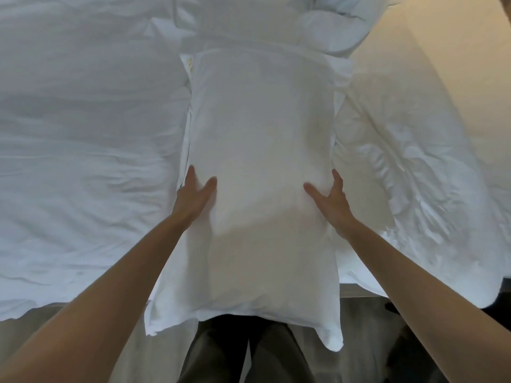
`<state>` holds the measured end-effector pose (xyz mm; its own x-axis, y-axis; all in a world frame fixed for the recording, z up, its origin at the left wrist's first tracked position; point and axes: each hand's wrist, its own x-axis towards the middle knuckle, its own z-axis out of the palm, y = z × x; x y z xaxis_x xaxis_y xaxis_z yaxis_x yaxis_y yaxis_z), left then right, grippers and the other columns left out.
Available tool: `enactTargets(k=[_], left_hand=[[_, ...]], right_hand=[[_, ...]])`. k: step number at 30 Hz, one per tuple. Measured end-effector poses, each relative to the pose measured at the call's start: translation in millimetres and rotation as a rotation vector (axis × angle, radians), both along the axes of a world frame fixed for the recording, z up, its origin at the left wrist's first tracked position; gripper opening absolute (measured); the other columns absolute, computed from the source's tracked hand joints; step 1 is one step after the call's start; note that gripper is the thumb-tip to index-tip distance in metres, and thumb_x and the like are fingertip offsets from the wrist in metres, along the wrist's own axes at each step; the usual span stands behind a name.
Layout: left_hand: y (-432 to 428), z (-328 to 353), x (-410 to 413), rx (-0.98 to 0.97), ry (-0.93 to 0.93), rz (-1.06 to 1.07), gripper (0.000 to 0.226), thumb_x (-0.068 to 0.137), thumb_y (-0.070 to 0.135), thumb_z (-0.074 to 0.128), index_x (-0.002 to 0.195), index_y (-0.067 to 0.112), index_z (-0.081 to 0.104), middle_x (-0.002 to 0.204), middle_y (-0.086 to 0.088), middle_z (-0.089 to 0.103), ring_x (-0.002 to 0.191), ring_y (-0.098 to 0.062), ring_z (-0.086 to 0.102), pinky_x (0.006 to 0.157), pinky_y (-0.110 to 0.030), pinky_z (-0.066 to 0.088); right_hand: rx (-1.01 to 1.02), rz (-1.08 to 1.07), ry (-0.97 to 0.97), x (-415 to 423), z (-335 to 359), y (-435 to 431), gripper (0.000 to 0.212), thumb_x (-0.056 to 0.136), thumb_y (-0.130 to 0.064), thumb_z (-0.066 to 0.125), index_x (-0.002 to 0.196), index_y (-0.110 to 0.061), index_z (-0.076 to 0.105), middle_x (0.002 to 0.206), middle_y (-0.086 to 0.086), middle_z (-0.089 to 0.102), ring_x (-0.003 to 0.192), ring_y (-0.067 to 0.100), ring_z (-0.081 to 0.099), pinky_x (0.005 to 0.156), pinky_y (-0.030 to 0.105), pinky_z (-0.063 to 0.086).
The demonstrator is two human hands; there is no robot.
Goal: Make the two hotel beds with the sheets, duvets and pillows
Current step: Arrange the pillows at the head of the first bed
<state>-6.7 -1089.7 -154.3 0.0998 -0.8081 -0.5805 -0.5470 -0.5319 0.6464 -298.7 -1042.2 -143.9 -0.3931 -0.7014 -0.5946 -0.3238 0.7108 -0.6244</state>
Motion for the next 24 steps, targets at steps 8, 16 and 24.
enactTargets(k=[8, 16, 24], left_hand=[[-56.3, -33.5, -15.9, -0.066, -0.01, 0.165, 0.097, 0.072, 0.081, 0.054, 0.151, 0.036, 0.019, 0.15, 0.003, 0.041, 0.135, -0.023, 0.043, 0.113, -0.04, 0.032], [-39.5, -0.4, -33.1, -0.077, 0.078, 0.302, 0.104, 0.066, 0.076, 0.066, 0.15, 0.032, 0.023, 0.145, 0.004, 0.046, 0.13, -0.021, 0.047, 0.11, -0.04, 0.037], [22.5, 70.6, -40.0, -0.122, 0.038, 0.303, 0.08, 0.082, 0.062, 0.06, 0.148, 0.026, 0.034, 0.147, -0.002, 0.045, 0.133, -0.024, 0.044, 0.111, -0.041, 0.035]], right_hand=[[0.03, -0.144, -0.076, -14.0, -49.6, -45.0, 0.114, 0.065, -0.079, 0.065, 0.152, -0.037, 0.004, 0.152, 0.004, 0.038, 0.134, 0.031, 0.043, 0.112, 0.047, 0.034], [-0.044, -0.231, 0.014, 1.5, -17.0, -42.9, 0.096, 0.072, -0.067, 0.069, 0.141, -0.005, 0.044, 0.14, 0.013, 0.052, 0.129, 0.031, 0.049, 0.109, 0.04, 0.038], [-0.185, -0.328, 0.062, -0.5, 62.8, 19.1, 0.092, 0.067, -0.066, 0.073, 0.136, -0.008, 0.051, 0.133, 0.009, 0.059, 0.124, 0.028, 0.054, 0.106, 0.043, 0.043]])
